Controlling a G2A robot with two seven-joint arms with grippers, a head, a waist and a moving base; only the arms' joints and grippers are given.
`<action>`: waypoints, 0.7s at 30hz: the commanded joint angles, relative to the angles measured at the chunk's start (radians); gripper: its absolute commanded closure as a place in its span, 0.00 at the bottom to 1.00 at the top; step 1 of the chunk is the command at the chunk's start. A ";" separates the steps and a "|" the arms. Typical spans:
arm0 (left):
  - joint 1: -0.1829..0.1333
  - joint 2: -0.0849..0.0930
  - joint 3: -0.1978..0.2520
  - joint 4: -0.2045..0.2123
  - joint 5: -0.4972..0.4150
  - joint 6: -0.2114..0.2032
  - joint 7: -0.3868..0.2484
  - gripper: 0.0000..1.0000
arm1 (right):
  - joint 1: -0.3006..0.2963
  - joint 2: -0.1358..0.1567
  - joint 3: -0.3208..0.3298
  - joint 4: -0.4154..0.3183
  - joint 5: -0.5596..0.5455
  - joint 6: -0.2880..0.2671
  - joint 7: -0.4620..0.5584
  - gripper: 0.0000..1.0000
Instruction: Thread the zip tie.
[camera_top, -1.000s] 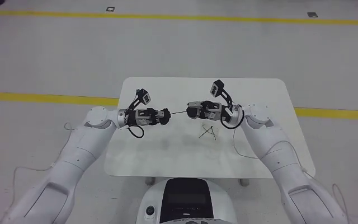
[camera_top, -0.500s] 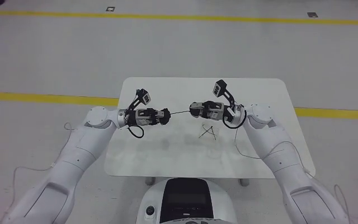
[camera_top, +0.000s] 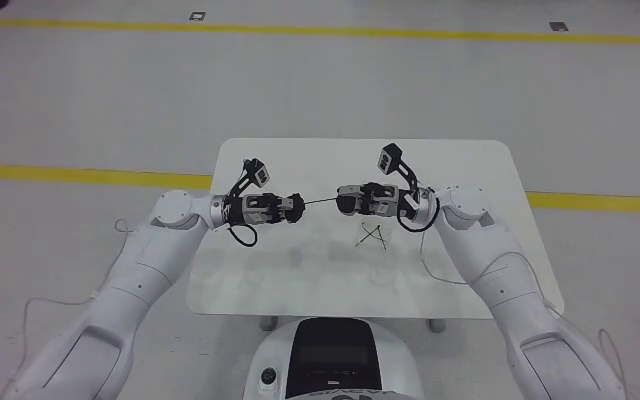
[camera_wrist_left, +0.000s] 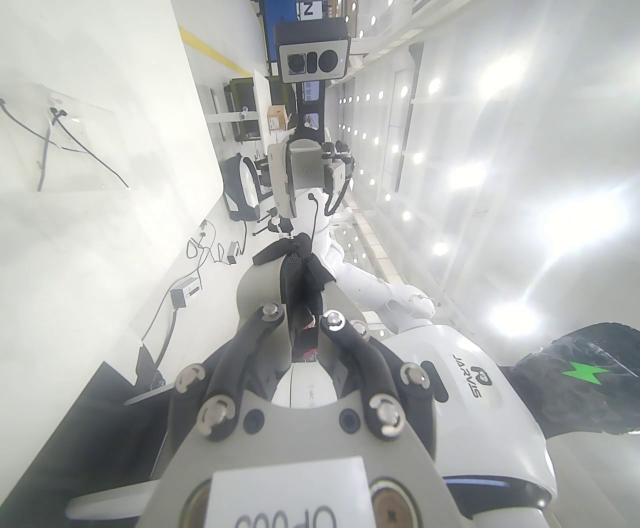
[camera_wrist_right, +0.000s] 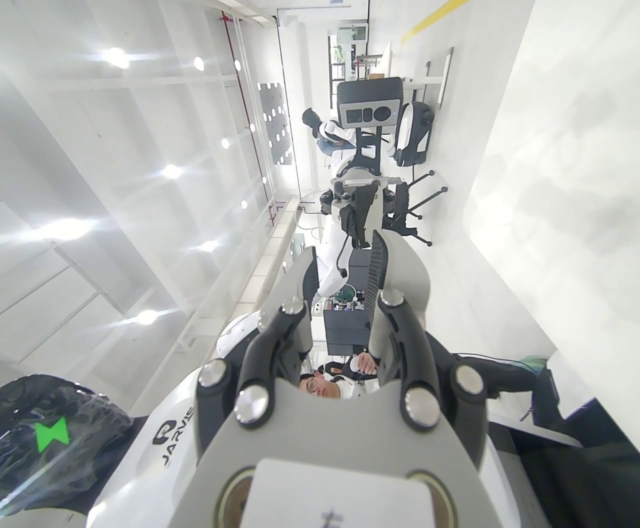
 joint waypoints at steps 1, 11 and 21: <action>0.000 0.000 0.000 0.000 0.000 0.000 0.000 1.00 | -0.002 0.003 0.002 -0.010 -0.006 0.009 0.005 0.76; 0.000 0.000 0.000 0.000 0.000 0.000 0.000 1.00 | -0.008 0.011 0.000 -0.029 -0.010 0.020 0.008 0.94; 0.000 0.000 0.000 0.000 0.000 0.000 0.000 1.00 | -0.003 0.013 -0.012 -0.026 -0.002 0.021 0.004 0.86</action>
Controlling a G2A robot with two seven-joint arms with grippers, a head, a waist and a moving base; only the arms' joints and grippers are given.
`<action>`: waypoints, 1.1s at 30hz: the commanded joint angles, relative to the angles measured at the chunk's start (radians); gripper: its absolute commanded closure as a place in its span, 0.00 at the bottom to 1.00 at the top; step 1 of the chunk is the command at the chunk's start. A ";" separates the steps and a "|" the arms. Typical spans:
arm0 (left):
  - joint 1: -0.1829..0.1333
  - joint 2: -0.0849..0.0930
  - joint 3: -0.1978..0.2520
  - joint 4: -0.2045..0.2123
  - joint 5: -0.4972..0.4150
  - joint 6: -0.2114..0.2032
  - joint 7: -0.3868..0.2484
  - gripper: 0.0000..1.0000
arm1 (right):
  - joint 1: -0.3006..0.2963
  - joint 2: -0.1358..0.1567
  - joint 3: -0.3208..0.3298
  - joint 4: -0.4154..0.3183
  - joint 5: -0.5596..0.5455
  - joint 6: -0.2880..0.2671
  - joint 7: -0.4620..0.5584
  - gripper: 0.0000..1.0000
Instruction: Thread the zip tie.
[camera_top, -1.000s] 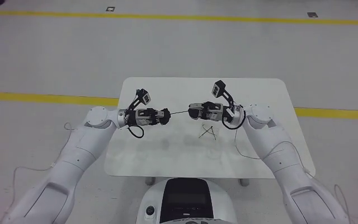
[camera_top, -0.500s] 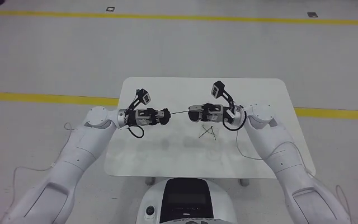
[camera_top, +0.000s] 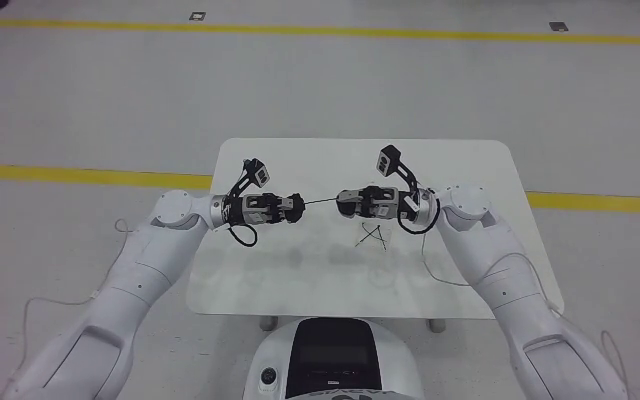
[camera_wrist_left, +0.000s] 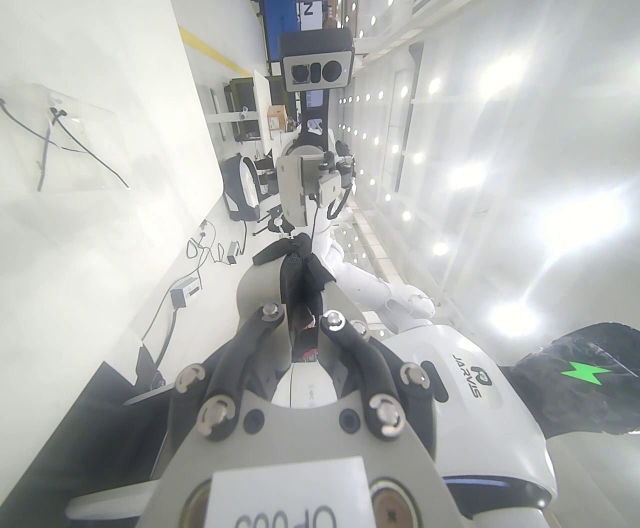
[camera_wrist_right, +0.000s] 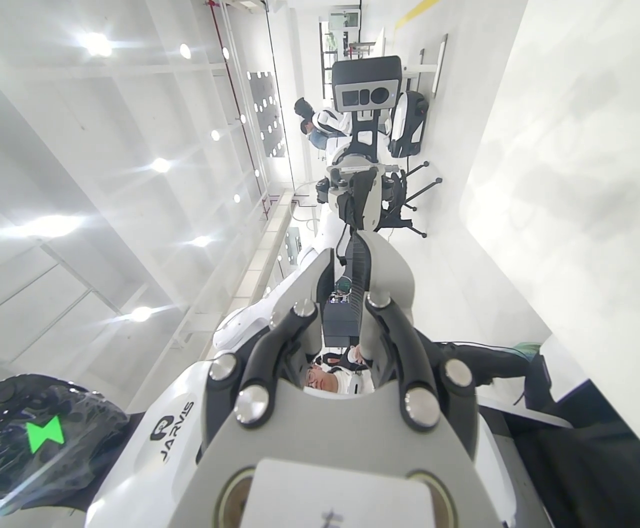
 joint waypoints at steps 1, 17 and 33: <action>0.000 0.000 0.000 0.000 0.000 0.000 0.000 1.00 | 0.001 0.000 -0.002 0.001 0.002 -0.001 0.000 0.87; 0.000 0.000 0.000 0.000 0.000 0.000 0.000 0.34 | 0.005 0.006 -0.007 0.003 0.016 -0.011 -0.007 1.00; 0.000 0.000 0.000 0.000 0.000 0.000 0.000 0.00 | 0.015 0.007 0.004 0.064 0.088 -0.041 0.009 1.00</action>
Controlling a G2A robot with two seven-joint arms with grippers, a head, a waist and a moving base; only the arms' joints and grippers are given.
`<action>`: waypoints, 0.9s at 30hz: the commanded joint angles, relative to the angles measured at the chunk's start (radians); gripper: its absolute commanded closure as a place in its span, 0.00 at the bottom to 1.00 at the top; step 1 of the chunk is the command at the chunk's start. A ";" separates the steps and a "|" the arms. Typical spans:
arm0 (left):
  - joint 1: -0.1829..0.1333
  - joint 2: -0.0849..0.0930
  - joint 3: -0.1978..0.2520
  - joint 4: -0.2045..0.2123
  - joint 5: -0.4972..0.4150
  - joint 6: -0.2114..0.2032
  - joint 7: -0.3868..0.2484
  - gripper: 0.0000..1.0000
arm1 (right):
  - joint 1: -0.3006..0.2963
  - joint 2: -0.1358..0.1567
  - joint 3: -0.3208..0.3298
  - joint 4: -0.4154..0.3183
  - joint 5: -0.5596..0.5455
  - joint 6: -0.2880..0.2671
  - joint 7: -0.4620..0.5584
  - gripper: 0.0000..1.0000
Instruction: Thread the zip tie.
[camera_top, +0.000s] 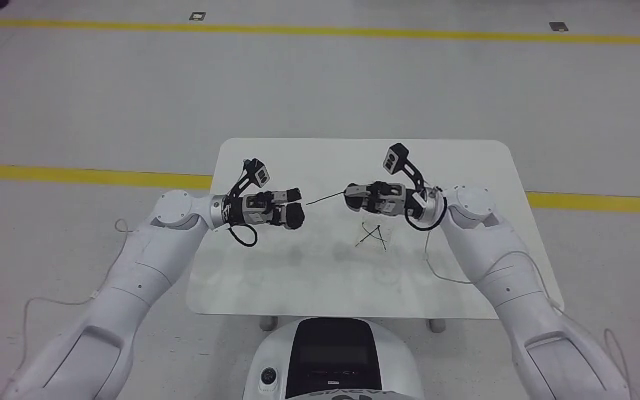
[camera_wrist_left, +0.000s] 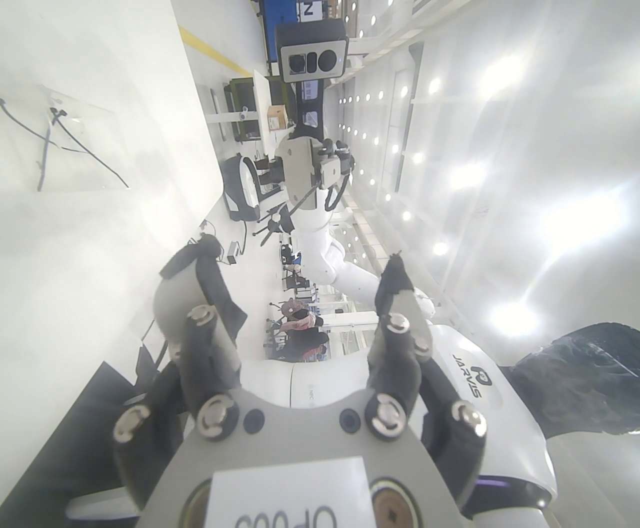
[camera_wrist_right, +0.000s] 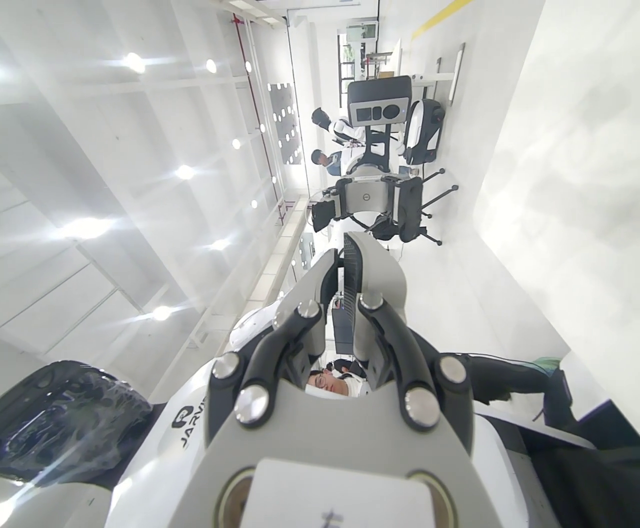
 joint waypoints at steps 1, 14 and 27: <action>0.000 0.000 0.000 0.000 0.000 0.000 0.000 0.00 | 0.000 0.000 0.000 0.000 0.000 0.000 -0.001 1.00; 0.010 -0.003 0.015 -0.029 0.005 0.025 -0.015 0.00 | -0.034 0.000 -0.005 -0.056 0.018 0.008 -0.043 1.00; -0.005 -0.011 0.041 -0.022 0.020 0.025 -0.055 0.00 | -0.028 -0.007 -0.028 -0.044 0.041 0.006 -0.055 1.00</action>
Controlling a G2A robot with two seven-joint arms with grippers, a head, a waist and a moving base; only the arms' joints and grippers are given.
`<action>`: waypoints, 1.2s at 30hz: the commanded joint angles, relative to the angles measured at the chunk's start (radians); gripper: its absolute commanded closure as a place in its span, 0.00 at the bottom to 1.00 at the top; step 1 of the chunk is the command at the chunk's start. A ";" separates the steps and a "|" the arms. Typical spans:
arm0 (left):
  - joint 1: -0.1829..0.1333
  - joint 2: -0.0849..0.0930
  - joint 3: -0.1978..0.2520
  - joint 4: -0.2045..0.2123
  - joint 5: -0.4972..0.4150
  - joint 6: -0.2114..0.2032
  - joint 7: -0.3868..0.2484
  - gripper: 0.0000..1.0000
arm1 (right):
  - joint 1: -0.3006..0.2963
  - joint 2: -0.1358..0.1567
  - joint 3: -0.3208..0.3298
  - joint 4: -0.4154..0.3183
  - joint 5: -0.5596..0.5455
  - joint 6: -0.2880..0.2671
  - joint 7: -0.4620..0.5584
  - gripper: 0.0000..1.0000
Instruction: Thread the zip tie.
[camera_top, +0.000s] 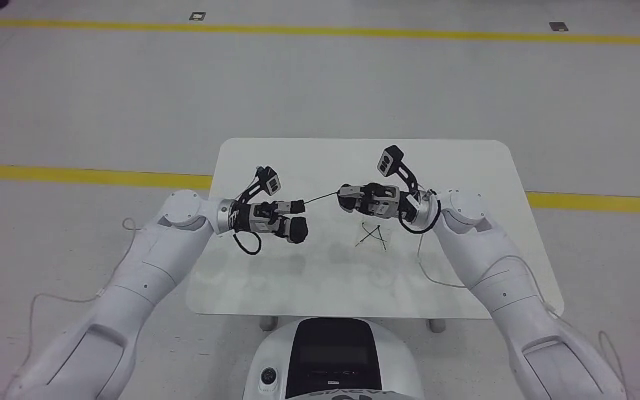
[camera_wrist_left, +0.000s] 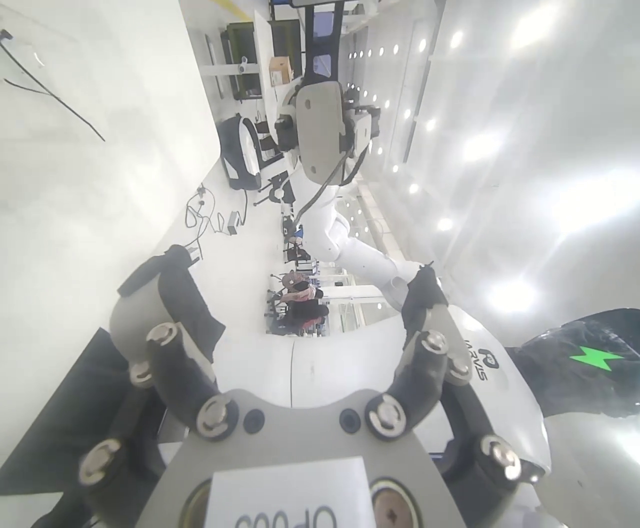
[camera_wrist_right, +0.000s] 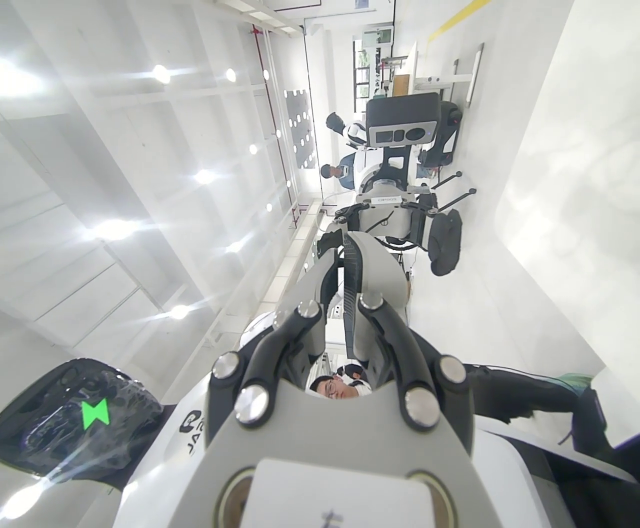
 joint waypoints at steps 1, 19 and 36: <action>0.010 -0.001 0.005 -0.024 0.009 0.012 0.029 0.00 | -0.011 -0.002 -0.006 -0.017 0.008 0.008 -0.013 1.00; 0.025 -0.004 0.006 -0.056 -0.023 0.004 0.022 0.00 | -0.023 -0.007 -0.029 -0.050 0.037 0.042 -0.033 1.00; 0.044 0.000 -0.013 -0.083 -0.039 0.015 0.026 0.10 | -0.027 -0.004 -0.043 -0.075 0.019 0.076 -0.023 1.00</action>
